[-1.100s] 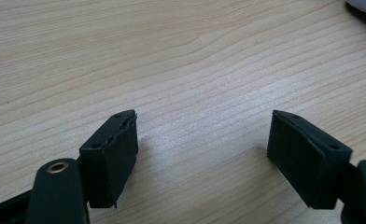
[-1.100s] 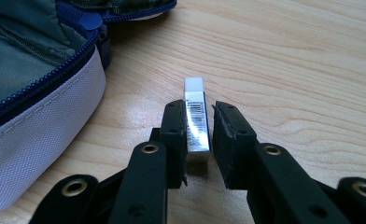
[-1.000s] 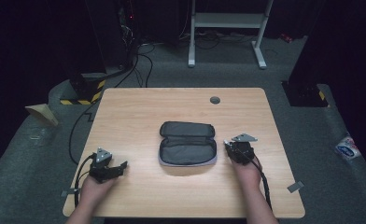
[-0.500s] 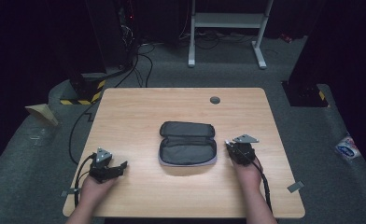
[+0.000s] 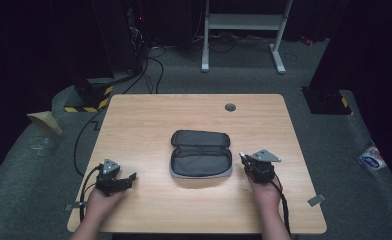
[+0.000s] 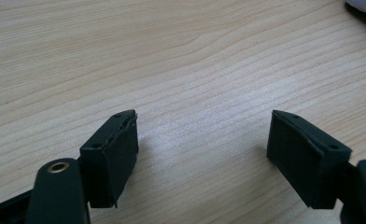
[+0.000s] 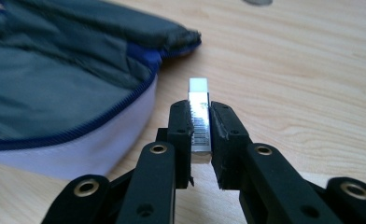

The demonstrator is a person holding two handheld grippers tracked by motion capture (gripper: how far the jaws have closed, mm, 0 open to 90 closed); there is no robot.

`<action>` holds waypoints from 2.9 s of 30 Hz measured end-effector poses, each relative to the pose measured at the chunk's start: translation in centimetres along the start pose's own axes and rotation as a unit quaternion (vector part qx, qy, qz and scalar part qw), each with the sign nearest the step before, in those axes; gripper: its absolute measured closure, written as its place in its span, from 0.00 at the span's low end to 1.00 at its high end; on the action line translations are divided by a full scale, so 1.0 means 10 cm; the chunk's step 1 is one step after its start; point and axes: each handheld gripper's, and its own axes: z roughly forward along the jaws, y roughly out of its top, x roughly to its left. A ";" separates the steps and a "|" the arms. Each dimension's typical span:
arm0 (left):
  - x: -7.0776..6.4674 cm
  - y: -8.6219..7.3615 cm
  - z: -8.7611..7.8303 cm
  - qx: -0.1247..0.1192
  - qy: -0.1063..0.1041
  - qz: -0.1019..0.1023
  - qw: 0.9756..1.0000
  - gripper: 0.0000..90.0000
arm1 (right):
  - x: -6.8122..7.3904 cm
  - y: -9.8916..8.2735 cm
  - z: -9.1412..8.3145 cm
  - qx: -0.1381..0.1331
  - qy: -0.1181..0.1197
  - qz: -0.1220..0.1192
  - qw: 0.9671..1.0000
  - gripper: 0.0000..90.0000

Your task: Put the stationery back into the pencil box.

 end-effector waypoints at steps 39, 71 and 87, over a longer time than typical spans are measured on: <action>-0.01 -0.08 -0.09 0.003 0.010 -0.011 1.000 0.25 | 0.33 0.36 -0.13 -0.069 0.050 -0.028 0.996 0.87; -0.01 -0.10 -0.11 0.007 0.012 -0.011 1.000 0.19 | 0.66 0.31 0.01 -0.039 0.101 -0.054 0.993 0.87; 0.00 -0.08 -0.08 0.008 0.006 -0.006 1.000 0.18 | 0.63 0.15 0.05 0.002 0.080 -0.052 0.995 0.87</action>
